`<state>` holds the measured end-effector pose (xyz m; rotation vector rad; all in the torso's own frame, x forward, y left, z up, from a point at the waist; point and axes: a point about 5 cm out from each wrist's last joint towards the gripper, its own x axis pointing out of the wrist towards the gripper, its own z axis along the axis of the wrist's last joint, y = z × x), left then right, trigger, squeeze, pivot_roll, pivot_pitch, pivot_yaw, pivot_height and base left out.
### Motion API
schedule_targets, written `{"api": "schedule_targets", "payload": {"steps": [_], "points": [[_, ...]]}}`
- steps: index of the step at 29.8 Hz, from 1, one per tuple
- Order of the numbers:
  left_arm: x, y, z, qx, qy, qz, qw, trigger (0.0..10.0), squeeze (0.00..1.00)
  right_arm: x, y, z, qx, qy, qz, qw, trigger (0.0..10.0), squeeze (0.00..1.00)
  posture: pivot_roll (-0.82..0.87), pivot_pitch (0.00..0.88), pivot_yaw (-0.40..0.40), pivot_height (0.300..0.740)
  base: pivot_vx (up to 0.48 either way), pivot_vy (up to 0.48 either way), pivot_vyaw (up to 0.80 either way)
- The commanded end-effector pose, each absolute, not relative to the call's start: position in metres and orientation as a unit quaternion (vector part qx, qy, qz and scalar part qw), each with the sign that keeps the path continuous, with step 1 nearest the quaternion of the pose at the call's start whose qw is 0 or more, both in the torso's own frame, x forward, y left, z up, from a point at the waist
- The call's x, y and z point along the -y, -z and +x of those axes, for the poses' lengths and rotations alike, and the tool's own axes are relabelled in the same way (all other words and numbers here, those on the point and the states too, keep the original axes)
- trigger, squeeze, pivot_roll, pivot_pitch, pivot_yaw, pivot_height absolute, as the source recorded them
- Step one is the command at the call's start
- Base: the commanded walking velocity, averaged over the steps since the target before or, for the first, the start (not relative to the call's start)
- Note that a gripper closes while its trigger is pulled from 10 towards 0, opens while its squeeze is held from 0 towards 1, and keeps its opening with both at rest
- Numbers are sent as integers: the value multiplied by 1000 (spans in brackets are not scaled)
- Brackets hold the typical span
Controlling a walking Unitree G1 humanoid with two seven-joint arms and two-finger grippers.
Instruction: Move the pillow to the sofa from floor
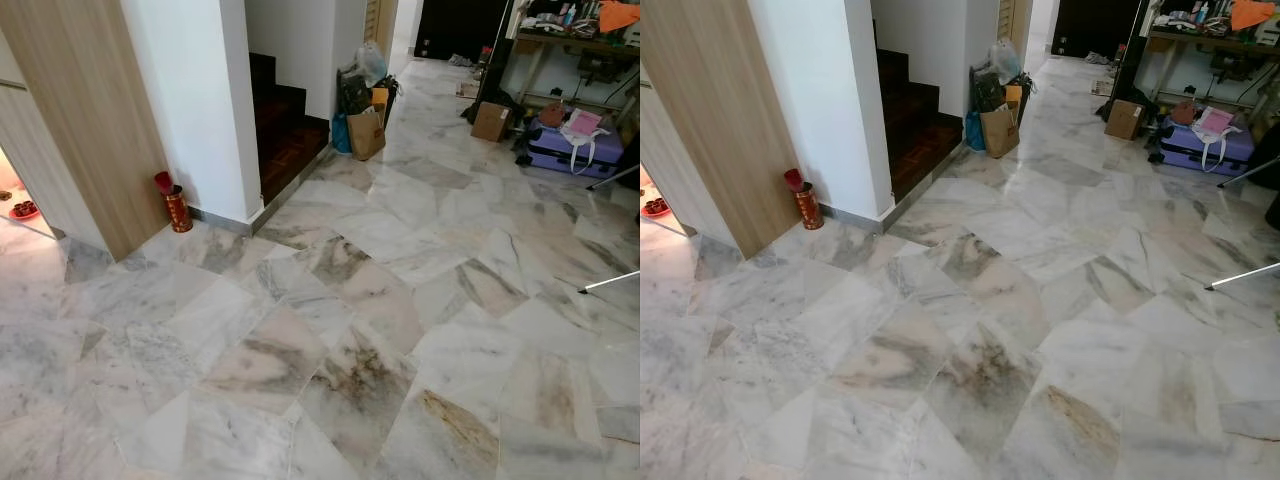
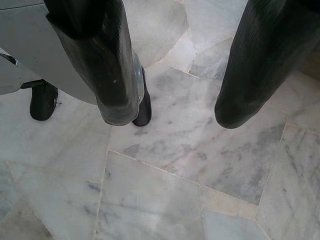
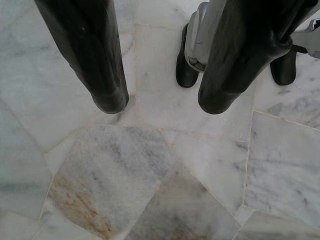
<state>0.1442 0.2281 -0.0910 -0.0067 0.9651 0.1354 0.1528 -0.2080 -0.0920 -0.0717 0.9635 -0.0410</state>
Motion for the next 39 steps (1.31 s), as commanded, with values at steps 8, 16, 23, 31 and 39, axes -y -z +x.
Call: {"api": "schedule_targets", "payload": {"steps": [8, 16, 23, 31, 39], "points": [[-212, 82, 178, -483, 71, 109, 866, 10000, 0, 214, 93, 151, -458, 140, 115, 871, 10000, 0, -86, 0, 49, 740, 0, 0, 0], [-209, 83, 177, -485, 75, 111, 864, 10000, 0, 214, 93, 151, -457, 138, 118, 871, 10000, 0, -85, 0, 39, 740, 0, 0, 0], [-214, 87, 168, -496, 32, 90, 863, 10000, 0, 216, 88, 160, -450, 86, 78, 886, 10000, 0, -83, 0, -7, 740, 0, 0, 0], [-212, 92, 157, -505, 24, 87, 858, 10000, 0, 222, 82, 171, -433, 70, 56, 897, 10000, 0, -70, 0, -19, 740, 0, 0, 0], [-219, 93, 151, -511, 19, 93, 854, 10000, 0, 221, 81, 173, -424, 77, 44, 901, 10000, 0, -70, 0, 2, 740, 0, 0, 261]]}}
